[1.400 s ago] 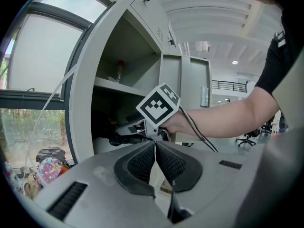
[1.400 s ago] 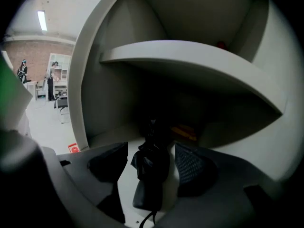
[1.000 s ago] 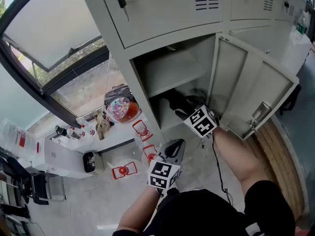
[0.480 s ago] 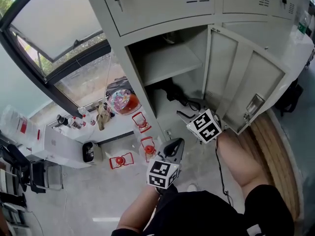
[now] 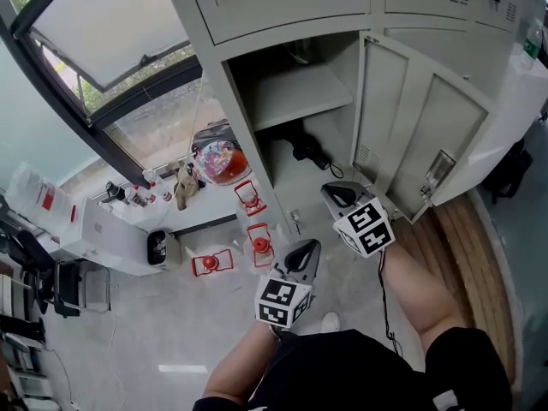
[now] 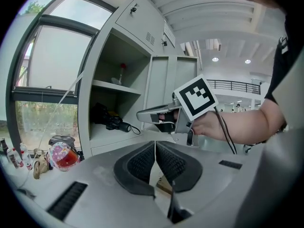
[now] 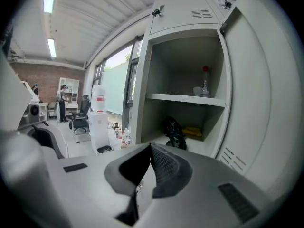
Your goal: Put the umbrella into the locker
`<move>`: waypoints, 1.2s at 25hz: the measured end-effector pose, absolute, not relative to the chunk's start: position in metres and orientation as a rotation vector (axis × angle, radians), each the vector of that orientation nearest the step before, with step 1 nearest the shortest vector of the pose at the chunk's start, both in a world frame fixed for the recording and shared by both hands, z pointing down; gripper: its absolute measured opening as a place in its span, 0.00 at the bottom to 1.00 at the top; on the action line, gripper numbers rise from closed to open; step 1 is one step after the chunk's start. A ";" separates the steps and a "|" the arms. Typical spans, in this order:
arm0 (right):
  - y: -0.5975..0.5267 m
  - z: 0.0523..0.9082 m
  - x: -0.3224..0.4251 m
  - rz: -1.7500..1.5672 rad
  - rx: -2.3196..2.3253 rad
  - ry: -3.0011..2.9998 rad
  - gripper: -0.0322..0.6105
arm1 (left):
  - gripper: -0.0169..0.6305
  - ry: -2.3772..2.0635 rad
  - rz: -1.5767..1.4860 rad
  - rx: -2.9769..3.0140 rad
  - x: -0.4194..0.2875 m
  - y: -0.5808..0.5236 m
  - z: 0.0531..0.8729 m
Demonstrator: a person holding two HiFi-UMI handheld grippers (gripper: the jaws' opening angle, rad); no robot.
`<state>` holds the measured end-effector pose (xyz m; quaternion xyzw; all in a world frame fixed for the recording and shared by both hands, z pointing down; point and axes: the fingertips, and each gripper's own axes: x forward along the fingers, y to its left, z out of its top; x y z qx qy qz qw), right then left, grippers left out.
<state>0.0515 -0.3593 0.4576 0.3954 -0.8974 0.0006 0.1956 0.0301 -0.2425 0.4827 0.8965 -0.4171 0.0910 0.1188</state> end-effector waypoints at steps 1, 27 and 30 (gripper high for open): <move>-0.355 0.459 0.051 0.023 1.111 -2.521 0.13 | 0.06 -1.224 0.267 2.621 0.028 -0.241 0.482; -0.209 0.462 0.008 0.149 1.338 -2.434 0.13 | 0.06 -1.030 0.208 2.720 -0.043 -0.139 0.471; -0.189 0.461 -0.002 0.127 1.342 -2.420 0.13 | 0.06 -1.014 0.209 2.728 -0.052 -0.122 0.472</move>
